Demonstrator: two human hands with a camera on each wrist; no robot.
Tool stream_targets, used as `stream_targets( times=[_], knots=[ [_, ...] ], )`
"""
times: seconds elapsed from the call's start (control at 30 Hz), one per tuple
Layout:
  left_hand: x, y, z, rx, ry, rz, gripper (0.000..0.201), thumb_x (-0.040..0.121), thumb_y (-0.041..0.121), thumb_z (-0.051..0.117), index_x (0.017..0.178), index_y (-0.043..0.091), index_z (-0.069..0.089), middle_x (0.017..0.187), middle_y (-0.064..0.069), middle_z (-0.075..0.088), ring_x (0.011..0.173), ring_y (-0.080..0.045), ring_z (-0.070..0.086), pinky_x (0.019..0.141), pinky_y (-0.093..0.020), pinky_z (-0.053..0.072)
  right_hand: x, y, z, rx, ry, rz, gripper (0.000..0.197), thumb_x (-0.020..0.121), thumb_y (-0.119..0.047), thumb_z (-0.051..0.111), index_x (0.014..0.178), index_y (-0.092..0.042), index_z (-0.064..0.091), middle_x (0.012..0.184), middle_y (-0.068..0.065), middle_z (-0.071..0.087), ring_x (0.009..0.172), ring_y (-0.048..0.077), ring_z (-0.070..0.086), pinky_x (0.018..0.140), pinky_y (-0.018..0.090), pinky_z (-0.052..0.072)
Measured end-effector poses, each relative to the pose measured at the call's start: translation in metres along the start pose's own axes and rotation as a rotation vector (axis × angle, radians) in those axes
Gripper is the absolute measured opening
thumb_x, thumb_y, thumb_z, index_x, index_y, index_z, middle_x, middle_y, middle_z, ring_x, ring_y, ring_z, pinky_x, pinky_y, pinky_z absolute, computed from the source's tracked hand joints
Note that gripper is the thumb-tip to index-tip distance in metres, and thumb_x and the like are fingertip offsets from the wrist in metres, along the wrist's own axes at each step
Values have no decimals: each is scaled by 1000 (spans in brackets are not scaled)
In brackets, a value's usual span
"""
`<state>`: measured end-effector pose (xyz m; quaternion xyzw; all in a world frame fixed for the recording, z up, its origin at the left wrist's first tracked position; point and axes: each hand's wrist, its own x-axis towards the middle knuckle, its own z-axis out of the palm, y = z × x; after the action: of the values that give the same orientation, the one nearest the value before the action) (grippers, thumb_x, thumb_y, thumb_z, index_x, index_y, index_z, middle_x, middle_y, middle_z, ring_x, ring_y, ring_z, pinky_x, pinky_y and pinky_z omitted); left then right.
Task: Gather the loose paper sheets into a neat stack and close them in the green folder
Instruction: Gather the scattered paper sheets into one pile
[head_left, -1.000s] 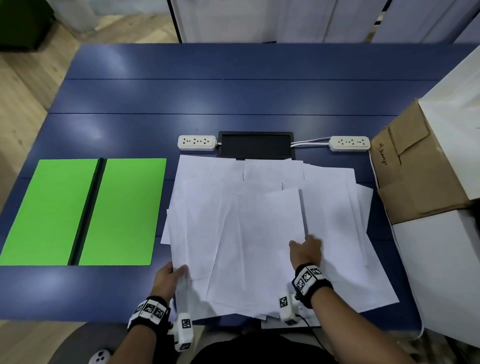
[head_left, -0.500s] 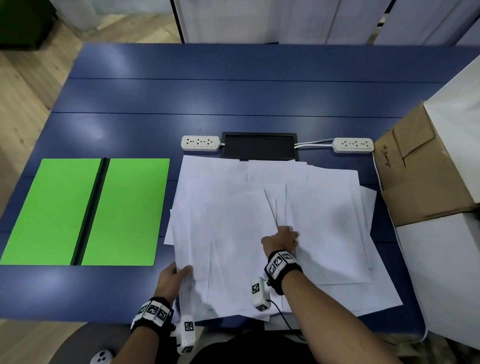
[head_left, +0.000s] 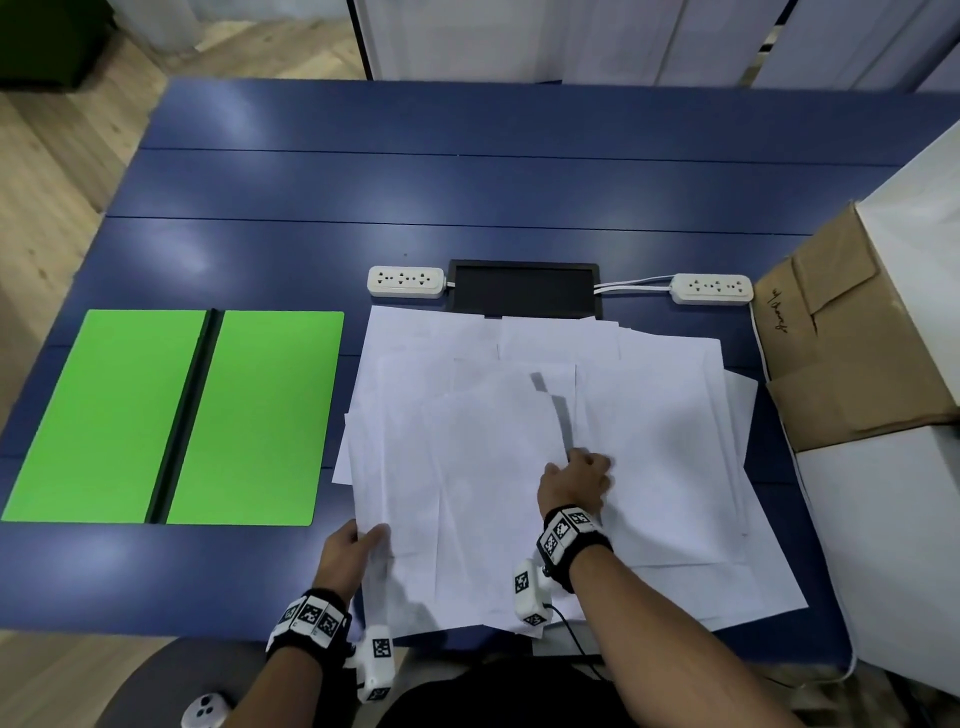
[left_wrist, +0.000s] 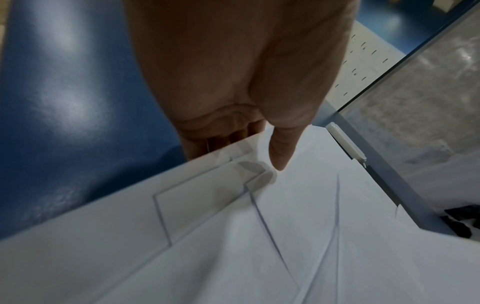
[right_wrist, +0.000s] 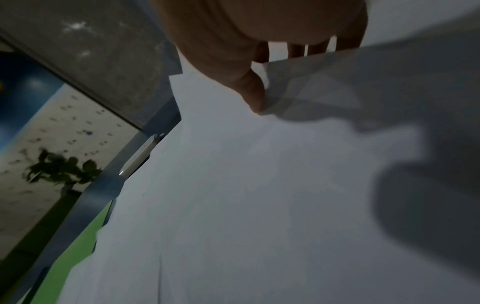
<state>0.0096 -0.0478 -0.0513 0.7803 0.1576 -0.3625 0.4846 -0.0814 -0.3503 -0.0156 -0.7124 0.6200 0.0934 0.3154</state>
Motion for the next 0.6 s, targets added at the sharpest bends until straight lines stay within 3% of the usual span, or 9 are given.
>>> stream_targets(
  times=[0.1,0.23,0.37,0.47,0.53,0.6],
  knots=[
    [2,-3,0,7,-7,11,11,91,14,69,99,8,73,96,-17,78,91,-39,73,81,-48,59,6,-3,-4,47,-21,22,38,96,-18,54,133,-10,50,146,12,33,127,39,47,96,46,47],
    [3,-3,0,18,-1,16,10,91,15,69,96,7,73,92,-18,76,85,-35,69,74,-40,55,7,-11,-5,116,6,66,33,95,-21,53,127,-13,50,128,13,62,118,39,58,104,50,41],
    [4,-5,0,-14,1,16,26,84,31,71,95,7,74,94,-17,77,85,-33,69,81,-50,57,-1,-22,5,249,-25,-71,33,96,-10,56,128,-12,46,117,16,69,108,38,66,95,50,52],
    [4,-7,0,-53,8,2,23,94,27,68,96,5,74,95,-15,78,84,-30,68,85,-50,57,-7,-38,17,252,-72,-199,43,95,-2,56,136,-10,48,127,9,64,115,31,64,96,42,52],
    [3,-6,2,-68,19,1,27,95,29,66,92,3,72,88,-13,75,78,-26,64,79,-44,55,-9,-45,26,139,-109,-258,35,94,-3,55,129,-5,55,134,11,51,121,32,58,99,39,49],
    [1,-5,3,-71,19,6,28,97,28,63,85,4,69,77,-9,68,75,-23,57,72,-37,49,-11,-50,34,97,-148,-225,29,89,-1,56,116,-10,61,133,11,40,120,32,52,94,38,51]
  ],
)
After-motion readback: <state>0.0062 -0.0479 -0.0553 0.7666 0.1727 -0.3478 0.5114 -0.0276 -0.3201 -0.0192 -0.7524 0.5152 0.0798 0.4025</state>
